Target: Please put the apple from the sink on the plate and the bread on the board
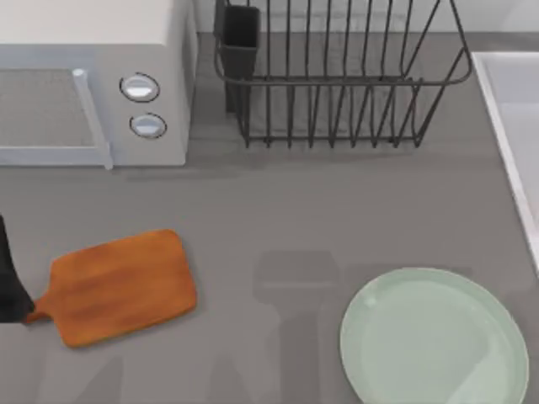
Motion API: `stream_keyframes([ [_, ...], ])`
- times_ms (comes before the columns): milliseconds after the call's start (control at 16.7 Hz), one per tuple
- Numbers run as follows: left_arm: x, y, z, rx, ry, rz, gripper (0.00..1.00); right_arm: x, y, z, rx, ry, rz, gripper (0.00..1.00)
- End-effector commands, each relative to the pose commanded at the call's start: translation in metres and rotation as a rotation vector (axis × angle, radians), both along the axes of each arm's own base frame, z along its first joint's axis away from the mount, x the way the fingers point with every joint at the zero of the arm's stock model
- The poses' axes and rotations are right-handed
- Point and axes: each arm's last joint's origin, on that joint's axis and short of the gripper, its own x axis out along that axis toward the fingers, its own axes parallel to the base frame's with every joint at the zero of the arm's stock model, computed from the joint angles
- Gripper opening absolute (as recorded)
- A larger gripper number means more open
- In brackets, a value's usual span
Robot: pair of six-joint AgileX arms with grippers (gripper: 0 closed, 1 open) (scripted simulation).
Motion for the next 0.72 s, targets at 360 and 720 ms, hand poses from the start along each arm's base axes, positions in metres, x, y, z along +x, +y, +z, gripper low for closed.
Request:
stream_keyframes([
  [360, 0.000, 0.000, 0.000, 0.000, 0.000, 0.000, 1.00, 0.088, -0.043, -0.056, 0.071, 0.416, -0.006, 1.00],
  [720, 0.000, 0.000, 0.000, 0.000, 0.000, 0.000, 1.00, 0.117, -0.063, -0.092, 0.116, 0.578, -0.003, 1.00],
])
